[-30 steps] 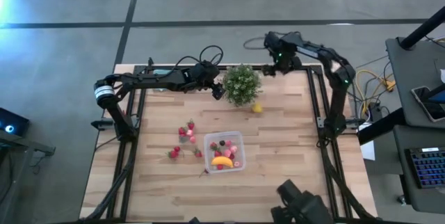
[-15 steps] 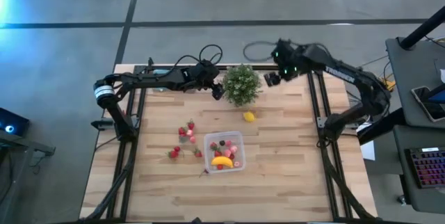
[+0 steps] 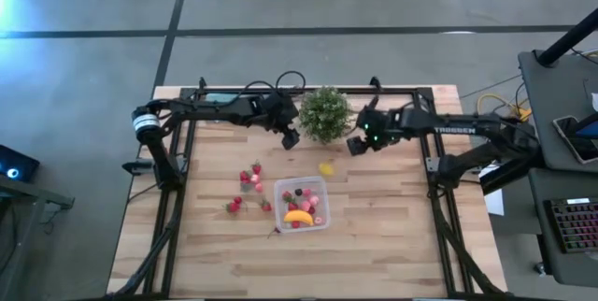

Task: Pick and placing Produce into tupperware
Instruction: Put the yellow lemon into the transparent bin

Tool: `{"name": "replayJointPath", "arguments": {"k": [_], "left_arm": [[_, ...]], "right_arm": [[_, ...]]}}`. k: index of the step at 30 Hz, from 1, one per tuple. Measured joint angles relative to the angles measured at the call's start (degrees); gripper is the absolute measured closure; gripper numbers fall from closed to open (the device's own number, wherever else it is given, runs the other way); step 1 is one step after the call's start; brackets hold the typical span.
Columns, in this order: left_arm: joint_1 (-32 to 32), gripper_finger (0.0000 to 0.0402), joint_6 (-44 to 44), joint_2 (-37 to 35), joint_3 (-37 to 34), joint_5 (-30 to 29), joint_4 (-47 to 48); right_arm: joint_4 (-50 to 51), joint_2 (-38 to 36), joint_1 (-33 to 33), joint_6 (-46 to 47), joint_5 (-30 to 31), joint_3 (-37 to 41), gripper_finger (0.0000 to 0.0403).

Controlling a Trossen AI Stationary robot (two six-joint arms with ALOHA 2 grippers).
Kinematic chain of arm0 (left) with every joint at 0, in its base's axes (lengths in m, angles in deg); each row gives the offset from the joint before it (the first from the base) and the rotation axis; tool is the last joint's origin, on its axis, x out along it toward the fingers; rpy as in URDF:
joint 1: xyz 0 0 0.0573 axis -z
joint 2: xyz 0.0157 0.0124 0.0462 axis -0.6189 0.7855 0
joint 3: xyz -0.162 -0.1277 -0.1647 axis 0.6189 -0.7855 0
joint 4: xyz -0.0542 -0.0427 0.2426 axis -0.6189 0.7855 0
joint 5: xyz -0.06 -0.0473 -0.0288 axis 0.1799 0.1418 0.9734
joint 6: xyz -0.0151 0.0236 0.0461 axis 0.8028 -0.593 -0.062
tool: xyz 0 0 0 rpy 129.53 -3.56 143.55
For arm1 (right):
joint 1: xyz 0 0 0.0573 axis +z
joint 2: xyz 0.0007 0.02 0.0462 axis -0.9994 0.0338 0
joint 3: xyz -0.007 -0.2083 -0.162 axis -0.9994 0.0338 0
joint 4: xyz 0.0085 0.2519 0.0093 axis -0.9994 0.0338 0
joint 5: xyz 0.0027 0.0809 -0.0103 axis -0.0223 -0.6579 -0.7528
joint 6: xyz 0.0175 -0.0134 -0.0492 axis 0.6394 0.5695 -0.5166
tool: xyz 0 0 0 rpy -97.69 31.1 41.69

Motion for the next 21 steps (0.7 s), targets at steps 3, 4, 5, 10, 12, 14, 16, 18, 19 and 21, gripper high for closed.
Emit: {"name": "replayJointPath", "arguments": {"k": [3,4,5,10,12,14,16,18,19,21], "left_arm": [[0.22,0.0137,-3.68,-0.59,-0.02,0.26,1.68],[0.24,0.0137,-4.86,-0.68,-0.02,0.80,2.47],[0.38,0.0137,-6.26,-0.68,-0.05,1.57,3.93],[2.13,0.0137,-11.30,-0.68,-1.82,9.08,5.49],[3.34,0.0137,-10.44,-0.68,-2.94,9.20,4.94],[4.56,0.0137,-8.51,-0.68,-3.63,9.18,3.91],[5.79,0.0137,-7.61,-0.68,-4.03,9.09,2.96],[7.19,0.0137,-7.05,-0.68,-4.26,9.12,2.62],[7.84,0.0137,-6.81,-0.68,-4.28,9.14,2.02],[9.11,0.0137,-6.71,-0.68,-4.28,9.01,0.71]], "right_arm": [[0.03,-0.34,4.95,1.62,1.73,1.85,0.0161],[0.00,-0.35,6.67,2.30,1.83,2.57,0.0161],[-0.24,-0.23,8.45,3.07,1.84,3.22,0.0161],[-6.37,1.63,16.01,6.32,2.04,6.15,0.0161],[-9.56,2.53,17.72,7.70,2.00,6.89,0.0161],[-12.54,3.40,18.80,9.11,2.08,7.30,0.0161],[-14.93,4.52,19.47,10.33,2.20,7.62,0.0161],[-17.14,5.71,20.02,10.94,2.26,7.73,0.0161],[-18.26,6.38,20.37,10.92,2.45,7.73,0.0161],[-19.94,7.76,20.76,10.90,3.09,7.73,0.0161]]}}
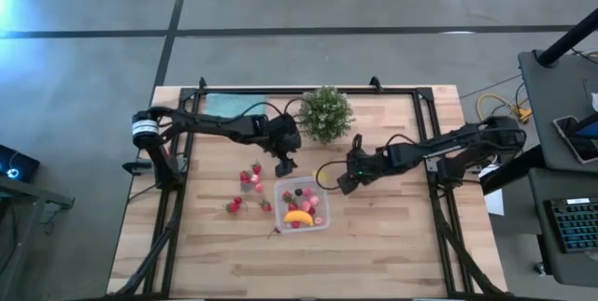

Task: Pick and placing Produce into tupperware
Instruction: Put the yellow lemon into the transparent bin

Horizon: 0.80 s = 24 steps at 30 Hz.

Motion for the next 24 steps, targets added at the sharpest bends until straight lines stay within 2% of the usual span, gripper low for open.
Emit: {"name": "replayJointPath", "arguments": {"k": [12,24], "left_arm": [[4.86,0.0137,3.12,1.22,-0.33,-2.07,-2.73],[6.89,0.0137,3.26,2.56,-0.35,-1.89,-4.57]], "right_arm": [[-9.64,8.21,0.11,-1.48,0.52,-2.10,0.0161],[-9.61,10.91,0.09,-12.17,1.02,-6.30,0.0161]]}}
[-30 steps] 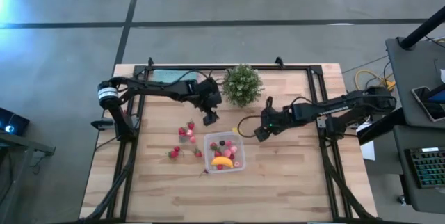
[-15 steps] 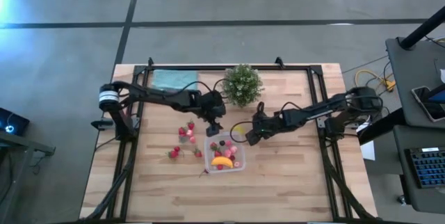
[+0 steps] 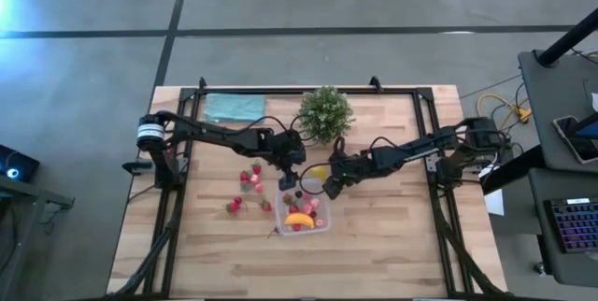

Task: Pick and placing Produce into tupperware
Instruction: Put the yellow lemon into the transparent bin

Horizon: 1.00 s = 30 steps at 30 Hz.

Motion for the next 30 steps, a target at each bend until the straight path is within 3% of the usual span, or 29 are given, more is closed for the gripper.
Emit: {"name": "replayJointPath", "arguments": {"k": [8,13,18,30], "left_arm": [[2.20,0.0137,4.12,0.13,-1.91,1.37,-1.94],[3.09,0.0137,5.87,0.13,-3.10,0.99,-3.11],[3.19,0.0137,7.34,-0.32,-3.69,-4.69,-1.31],[4.36,0.0137,8.79,-9.85,-5.65,-15.12,7.96]], "right_arm": [[0.37,-0.56,0.00,-2.67,0.97,0.03,0.0161],[0.36,-0.56,0.00,-11.43,0.98,0.03,0.0161],[0.35,-0.56,0.00,-18.83,0.97,0.08,0.0161],[-0.66,-0.44,-0.64,-24.35,0.97,0.10,0.0161]]}}
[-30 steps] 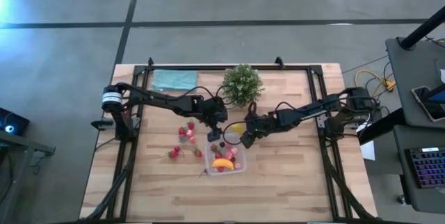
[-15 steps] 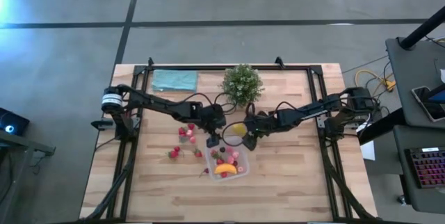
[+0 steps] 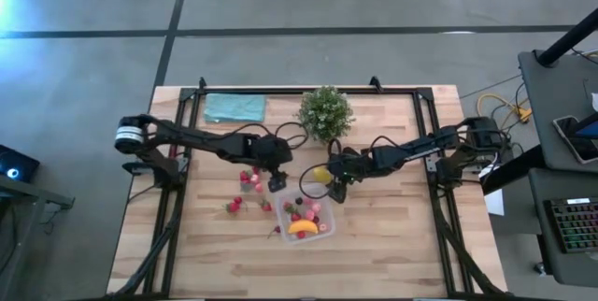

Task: Pick and placing Produce into tupperware
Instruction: Put the yellow lemon into the transparent bin

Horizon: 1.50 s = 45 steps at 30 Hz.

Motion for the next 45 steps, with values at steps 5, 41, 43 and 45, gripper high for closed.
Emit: {"name": "replayJointPath", "arguments": {"k": [5,41,43,45], "left_arm": [[-0.65,0.0137,0.11,-5.60,-5.98,-3.38,-0.49],[-3.15,0.0137,1.68,-11.46,-15.15,-4.54,-5.59],[-3.15,0.0137,1.70,-11.46,-15.15,-4.54,-5.61],[-3.15,0.0137,1.71,-11.46,-15.15,-4.54,-5.63]], "right_arm": [[-0.68,1.45,-2.19,-2.57,-0.06,-0.13,0.0161],[10.24,14.57,-3.88,-14.33,-1.90,-18.65,0.0161],[11.07,14.57,-3.87,-14.33,-1.94,-18.50,0.0161],[11.15,14.57,-3.86,-14.31,-1.94,-18.47,0.0161]]}}
